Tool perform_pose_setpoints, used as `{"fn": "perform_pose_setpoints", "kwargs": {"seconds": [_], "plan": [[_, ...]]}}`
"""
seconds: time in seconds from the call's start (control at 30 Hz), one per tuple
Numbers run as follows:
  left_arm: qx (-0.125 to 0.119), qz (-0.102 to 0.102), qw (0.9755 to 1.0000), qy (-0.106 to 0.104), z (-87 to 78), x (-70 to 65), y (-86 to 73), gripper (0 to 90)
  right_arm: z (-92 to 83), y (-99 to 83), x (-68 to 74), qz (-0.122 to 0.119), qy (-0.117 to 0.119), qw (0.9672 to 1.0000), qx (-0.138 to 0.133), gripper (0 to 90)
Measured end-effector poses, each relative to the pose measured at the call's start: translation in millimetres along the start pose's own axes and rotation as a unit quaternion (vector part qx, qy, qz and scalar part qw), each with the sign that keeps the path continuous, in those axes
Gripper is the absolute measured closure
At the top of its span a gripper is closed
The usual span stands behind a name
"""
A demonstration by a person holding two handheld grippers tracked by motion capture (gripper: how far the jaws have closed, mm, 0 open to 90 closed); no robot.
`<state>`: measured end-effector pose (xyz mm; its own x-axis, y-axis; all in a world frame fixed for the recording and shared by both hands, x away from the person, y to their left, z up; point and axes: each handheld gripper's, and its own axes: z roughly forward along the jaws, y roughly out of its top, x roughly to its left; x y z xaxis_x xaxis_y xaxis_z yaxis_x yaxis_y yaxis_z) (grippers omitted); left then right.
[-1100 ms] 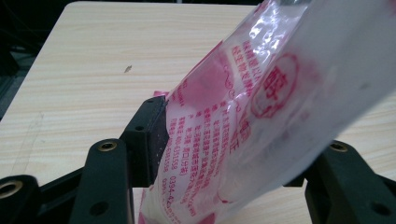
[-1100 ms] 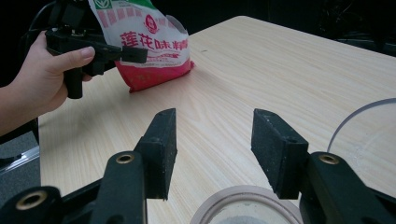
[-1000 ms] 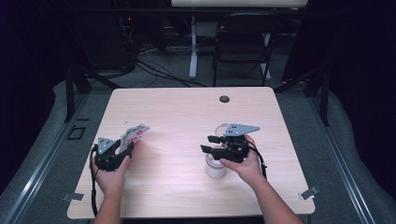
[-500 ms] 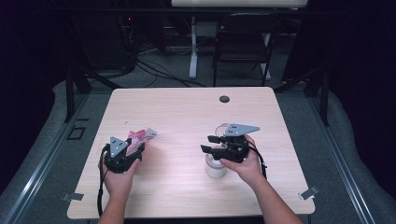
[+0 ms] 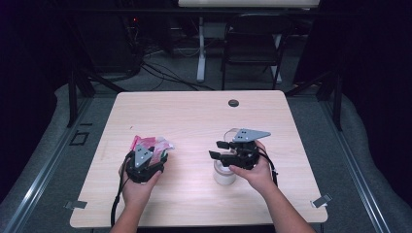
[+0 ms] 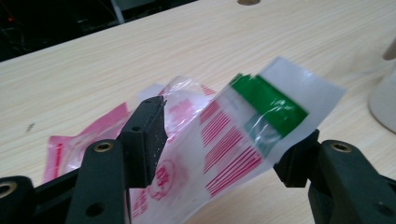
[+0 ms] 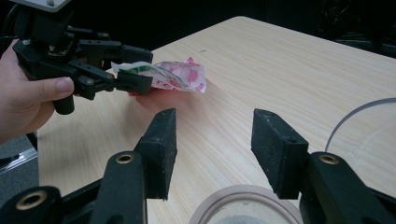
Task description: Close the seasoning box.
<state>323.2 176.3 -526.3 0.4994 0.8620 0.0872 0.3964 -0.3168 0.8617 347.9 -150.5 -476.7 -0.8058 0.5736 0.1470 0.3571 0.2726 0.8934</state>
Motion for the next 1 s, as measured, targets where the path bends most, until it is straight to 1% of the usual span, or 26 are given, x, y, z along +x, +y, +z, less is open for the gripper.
{"fn": "perform_pose_setpoints", "kwargs": {"seconds": [0.03,0.23,0.3,0.4,0.47,0.6,0.87,1.0], "plan": [[0.001,-0.002,1.0,-0.005,1.6,-2.0,0.0,43.3,-0.2,-0.1,0.3,0.001,-0.001,1.0,-0.001,50.2],[0.011,0.012,0.9998,-0.015,7.5,-10.8,1.4,43.3,-2.6,-0.4,0.9,-0.001,-0.003,1.0,-0.001,49.9],[0.01,0.014,0.9997,-0.019,8.7,-13.5,2.2,43.3,-3.2,-0.8,1.0,-0.001,-0.006,1.0,-0.001,49.8],[0.011,0.023,0.9994,-0.023,9.8,-17.7,3.2,43.3,-4.0,-0.8,0.9,-0.001,-0.007,1.0,-0.002,49.7],[0.011,0.024,0.9993,-0.028,9.8,-20.2,3.5,43.3,-4.6,-0.7,1.1,-0.001,-0.006,1.0,-0.002,49.6],[0.01,0.032,0.9988,-0.034,10.7,-26.8,4.7,43.3,-4.8,-0.8,1.8,-0.002,-0.008,1.0,-0.002,49.4],[0.017,0.05,0.9975,-0.047,14.3,-37.2,6.0,43.3,-6.9,-1.1,0.7,0.0,-0.01,0.9999,-0.003,49.0],[0.018,0.054,0.9968,-0.055,15.8,-42.9,5.8,43.3,-7.9,-1.2,-0.1,0.002,-0.011,0.9999,-0.003,48.9]]}}
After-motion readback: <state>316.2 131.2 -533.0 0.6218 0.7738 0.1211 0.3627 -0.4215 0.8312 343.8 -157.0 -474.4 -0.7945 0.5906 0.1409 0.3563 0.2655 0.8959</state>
